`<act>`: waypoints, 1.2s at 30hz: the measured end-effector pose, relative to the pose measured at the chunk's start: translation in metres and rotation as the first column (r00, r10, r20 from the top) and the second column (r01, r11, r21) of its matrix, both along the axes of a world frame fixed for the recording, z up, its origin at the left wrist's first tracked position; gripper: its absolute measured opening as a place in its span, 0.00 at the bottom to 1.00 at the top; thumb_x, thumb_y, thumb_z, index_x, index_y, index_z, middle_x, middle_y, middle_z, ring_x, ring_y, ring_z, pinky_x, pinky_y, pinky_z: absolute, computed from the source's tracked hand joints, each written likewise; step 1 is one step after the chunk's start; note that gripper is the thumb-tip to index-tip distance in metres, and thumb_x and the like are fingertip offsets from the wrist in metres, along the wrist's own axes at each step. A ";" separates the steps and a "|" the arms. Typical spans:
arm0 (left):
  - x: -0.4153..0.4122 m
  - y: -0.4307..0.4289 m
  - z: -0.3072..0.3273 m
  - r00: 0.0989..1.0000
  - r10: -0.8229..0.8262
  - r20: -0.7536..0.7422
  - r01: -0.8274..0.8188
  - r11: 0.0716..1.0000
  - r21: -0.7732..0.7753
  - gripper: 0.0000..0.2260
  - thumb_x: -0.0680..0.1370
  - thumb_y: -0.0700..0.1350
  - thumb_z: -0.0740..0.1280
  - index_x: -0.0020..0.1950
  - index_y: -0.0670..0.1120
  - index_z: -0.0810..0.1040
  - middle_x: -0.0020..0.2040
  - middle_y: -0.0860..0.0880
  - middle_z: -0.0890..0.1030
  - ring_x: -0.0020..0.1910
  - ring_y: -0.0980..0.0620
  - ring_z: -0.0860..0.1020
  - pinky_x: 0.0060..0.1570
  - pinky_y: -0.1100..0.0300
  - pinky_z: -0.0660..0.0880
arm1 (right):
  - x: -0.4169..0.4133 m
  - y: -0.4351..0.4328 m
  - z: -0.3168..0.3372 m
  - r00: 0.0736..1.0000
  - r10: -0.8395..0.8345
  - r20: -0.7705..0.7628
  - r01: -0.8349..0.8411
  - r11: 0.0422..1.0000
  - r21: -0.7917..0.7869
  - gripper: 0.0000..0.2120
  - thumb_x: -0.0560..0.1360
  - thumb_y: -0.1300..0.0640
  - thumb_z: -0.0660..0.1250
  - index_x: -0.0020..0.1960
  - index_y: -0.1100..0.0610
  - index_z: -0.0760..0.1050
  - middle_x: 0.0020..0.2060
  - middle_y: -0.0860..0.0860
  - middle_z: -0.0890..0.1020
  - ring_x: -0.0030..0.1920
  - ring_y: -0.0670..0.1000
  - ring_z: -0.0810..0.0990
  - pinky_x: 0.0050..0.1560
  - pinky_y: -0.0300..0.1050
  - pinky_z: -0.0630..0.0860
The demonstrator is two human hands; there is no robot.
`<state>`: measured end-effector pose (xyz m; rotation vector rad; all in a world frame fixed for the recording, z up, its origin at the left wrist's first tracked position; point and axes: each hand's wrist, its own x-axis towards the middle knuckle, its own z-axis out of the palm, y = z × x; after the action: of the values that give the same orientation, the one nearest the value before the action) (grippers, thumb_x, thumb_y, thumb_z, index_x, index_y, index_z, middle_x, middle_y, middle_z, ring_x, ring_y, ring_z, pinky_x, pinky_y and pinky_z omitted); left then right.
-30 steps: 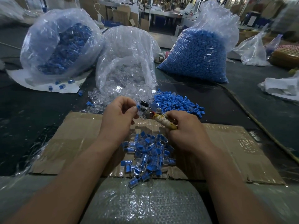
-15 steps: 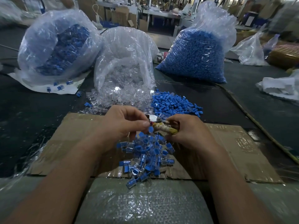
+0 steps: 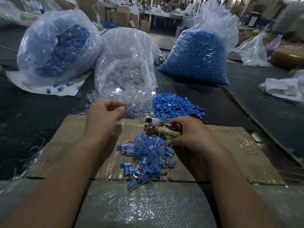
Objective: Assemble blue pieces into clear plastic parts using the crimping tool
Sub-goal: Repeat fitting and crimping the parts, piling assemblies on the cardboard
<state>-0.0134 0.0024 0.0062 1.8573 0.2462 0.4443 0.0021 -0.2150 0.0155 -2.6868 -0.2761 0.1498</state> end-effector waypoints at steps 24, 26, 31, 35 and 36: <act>0.014 0.005 -0.017 0.997 0.003 -0.082 0.047 0.796 0.604 0.13 0.75 0.41 0.68 0.59 0.45 0.79 0.59 0.46 0.78 0.56 0.48 0.74 0.56 0.54 0.68 | 0.004 -0.012 0.004 0.972 -0.164 0.170 0.106 0.945 0.309 0.07 0.73 0.51 0.68 0.50 0.50 0.79 0.39 0.40 0.77 0.40 0.37 0.73 0.38 0.33 0.67; 0.009 0.003 -0.012 0.999 0.036 0.022 -0.042 0.854 0.519 0.11 0.73 0.40 0.70 0.55 0.45 0.81 0.52 0.45 0.81 0.49 0.50 0.76 0.52 0.57 0.69 | 0.005 -0.014 0.005 0.951 -0.242 0.192 0.156 0.913 0.378 0.02 0.73 0.53 0.68 0.44 0.49 0.79 0.35 0.38 0.77 0.38 0.38 0.75 0.37 0.32 0.68; 0.002 0.000 -0.006 0.995 0.042 0.090 -0.073 0.928 0.367 0.06 0.72 0.35 0.70 0.46 0.42 0.83 0.42 0.47 0.82 0.42 0.52 0.78 0.49 0.59 0.73 | 0.005 -0.017 0.006 0.896 -0.372 0.242 0.229 0.855 0.466 0.07 0.73 0.54 0.68 0.37 0.46 0.76 0.32 0.39 0.78 0.35 0.38 0.76 0.33 0.32 0.68; 0.002 -0.001 -0.008 1.000 0.013 0.014 -0.017 0.948 0.317 0.06 0.74 0.35 0.67 0.46 0.44 0.81 0.44 0.49 0.80 0.45 0.52 0.77 0.50 0.57 0.73 | 0.005 -0.017 0.006 0.891 -0.396 0.223 0.257 0.843 0.472 0.08 0.74 0.54 0.68 0.37 0.45 0.74 0.32 0.39 0.77 0.34 0.38 0.75 0.31 0.31 0.66; 0.002 0.000 -0.008 1.000 0.018 -0.009 -0.015 0.968 0.249 0.07 0.74 0.34 0.66 0.46 0.45 0.81 0.44 0.49 0.81 0.44 0.53 0.78 0.49 0.57 0.74 | 0.005 -0.017 0.006 0.891 -0.397 0.218 0.260 0.842 0.473 0.07 0.74 0.54 0.68 0.38 0.46 0.75 0.33 0.39 0.77 0.35 0.38 0.75 0.31 0.31 0.66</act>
<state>-0.0112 0.0027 -0.0013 2.1052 0.2220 0.4942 0.0071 -0.2323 0.0219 -2.2531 0.0708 -0.4007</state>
